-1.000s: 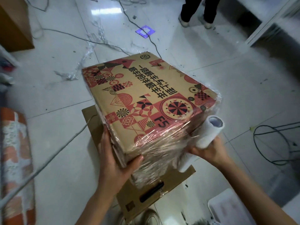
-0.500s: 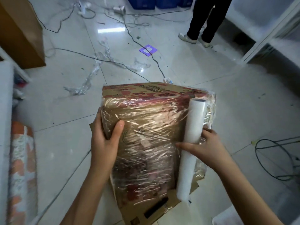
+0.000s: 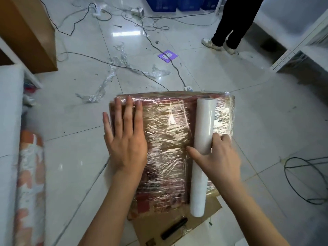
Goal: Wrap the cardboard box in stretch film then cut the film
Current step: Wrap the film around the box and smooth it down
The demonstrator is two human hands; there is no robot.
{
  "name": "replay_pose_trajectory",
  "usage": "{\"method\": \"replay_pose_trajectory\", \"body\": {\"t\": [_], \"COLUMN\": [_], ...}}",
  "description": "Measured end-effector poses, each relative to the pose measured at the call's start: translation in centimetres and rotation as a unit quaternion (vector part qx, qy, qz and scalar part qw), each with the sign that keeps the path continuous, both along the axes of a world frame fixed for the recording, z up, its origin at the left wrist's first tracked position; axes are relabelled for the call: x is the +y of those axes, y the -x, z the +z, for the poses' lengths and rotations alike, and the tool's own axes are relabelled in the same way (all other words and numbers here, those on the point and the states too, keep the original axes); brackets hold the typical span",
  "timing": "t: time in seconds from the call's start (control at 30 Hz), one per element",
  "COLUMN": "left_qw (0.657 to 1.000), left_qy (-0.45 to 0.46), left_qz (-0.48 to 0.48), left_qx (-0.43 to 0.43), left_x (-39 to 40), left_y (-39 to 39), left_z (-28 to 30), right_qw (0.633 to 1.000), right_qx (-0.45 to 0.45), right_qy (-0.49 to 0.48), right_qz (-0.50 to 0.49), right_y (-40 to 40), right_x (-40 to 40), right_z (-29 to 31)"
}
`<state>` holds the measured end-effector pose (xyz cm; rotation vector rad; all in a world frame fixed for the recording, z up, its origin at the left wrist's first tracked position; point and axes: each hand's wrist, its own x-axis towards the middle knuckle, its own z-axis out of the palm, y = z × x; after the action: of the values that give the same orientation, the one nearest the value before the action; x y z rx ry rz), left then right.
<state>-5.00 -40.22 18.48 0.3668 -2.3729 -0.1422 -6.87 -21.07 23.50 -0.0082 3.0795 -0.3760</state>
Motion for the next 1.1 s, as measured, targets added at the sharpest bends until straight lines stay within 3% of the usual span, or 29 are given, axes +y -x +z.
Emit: {"method": "replay_pose_trajectory", "body": {"t": [0.13, 0.23, 0.4, 0.5, 0.6, 0.8, 0.97, 1.1], "left_qw": [0.997, 0.995, 0.993, 0.993, 0.994, 0.993, 0.993, 0.991], "left_qy": [-0.015, -0.009, -0.007, -0.010, -0.008, -0.012, -0.006, -0.008], "left_qz": [-0.003, 0.005, 0.004, 0.006, 0.000, -0.006, -0.016, -0.010], "left_qx": [-0.069, -0.096, -0.114, -0.116, -0.111, -0.117, -0.119, -0.133], "left_x": [-0.6, -1.2, -1.7, -2.3, -2.6, -2.9, -2.9, -3.1], "left_y": [0.4, 1.5, 2.8, 3.2, 3.6, 3.9, 3.8, 4.2], "left_z": [0.2, 0.5, 0.9, 1.0, 1.0, 1.1, 1.1, 1.3], "right_qw": [0.989, 0.972, 0.893, 0.869, 0.863, 0.902, 0.953, 0.895], "right_qx": [0.015, -0.029, -0.162, -0.281, -0.311, -0.195, -0.123, -0.230], "right_qy": [0.145, 0.231, 0.418, 0.396, 0.370, 0.375, 0.273, 0.376], "right_qz": [0.022, 0.024, 0.023, 0.099, 0.149, 0.081, 0.054, 0.060], "right_y": [0.0, 0.4, 1.4, 2.0, 2.7, 4.6, 5.9, 6.0], "right_x": [0.5, 0.4, -0.3, 0.4, 1.4, 2.6, 3.3, 3.8], "right_z": [0.2, 0.8, 2.0, 3.1, 4.0, 3.4, 3.4, 3.7]}}
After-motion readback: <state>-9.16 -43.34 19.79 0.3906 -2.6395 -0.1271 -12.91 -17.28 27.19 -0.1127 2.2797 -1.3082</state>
